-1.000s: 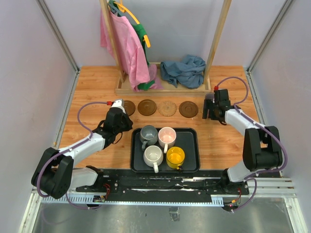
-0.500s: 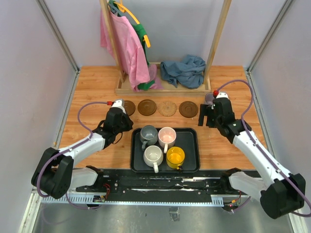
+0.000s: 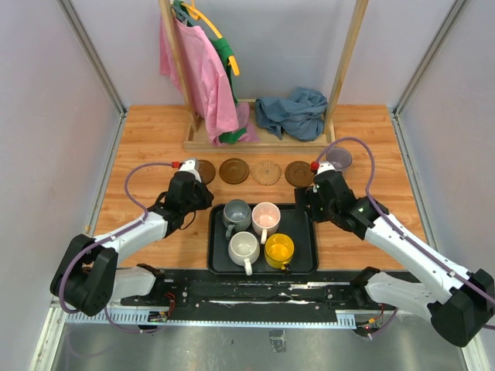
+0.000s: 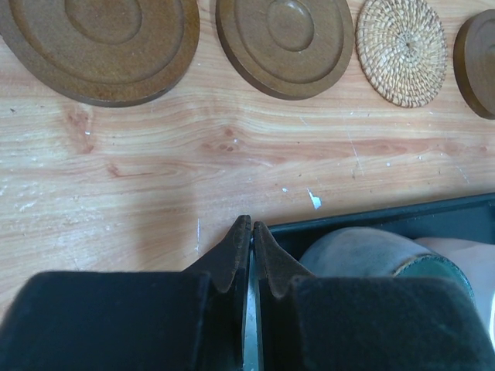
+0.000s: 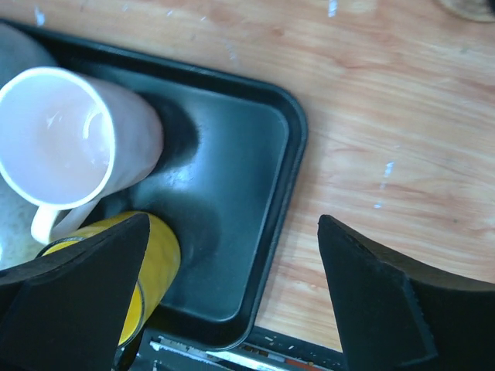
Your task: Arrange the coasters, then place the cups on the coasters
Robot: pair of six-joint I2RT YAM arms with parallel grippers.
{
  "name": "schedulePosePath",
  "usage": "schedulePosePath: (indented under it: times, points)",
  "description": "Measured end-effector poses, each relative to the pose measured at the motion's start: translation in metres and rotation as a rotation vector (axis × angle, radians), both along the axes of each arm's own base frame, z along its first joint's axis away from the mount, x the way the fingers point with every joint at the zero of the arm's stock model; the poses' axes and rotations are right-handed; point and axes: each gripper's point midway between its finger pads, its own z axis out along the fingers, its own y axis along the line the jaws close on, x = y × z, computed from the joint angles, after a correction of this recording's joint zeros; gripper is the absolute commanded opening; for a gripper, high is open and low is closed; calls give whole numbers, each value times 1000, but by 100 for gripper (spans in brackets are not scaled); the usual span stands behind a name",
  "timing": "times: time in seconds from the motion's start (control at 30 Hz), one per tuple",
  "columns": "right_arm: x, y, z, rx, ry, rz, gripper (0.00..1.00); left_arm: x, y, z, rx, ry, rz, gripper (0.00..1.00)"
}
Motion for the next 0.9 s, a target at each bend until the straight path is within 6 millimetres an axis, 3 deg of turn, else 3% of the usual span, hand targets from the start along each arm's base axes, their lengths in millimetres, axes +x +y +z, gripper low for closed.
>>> schedulePosePath:
  times: [0.23, 0.5, 0.7, 0.9]
  points:
    - [-22, 34, -14, 8, 70, 132, 90, -6, 1, -8, 2, 19, -9, 9]
    - [-59, 62, -8, 19, 69, 292, 92, -12, 3, -12, 5, 25, -10, 9]
    - [-87, 69, -3, 57, 79, 352, 94, -11, 3, 0, -11, -9, -10, 10]
    - [-116, 68, -24, 20, 165, 394, 93, -16, 3, 2, -17, -22, -16, 11]
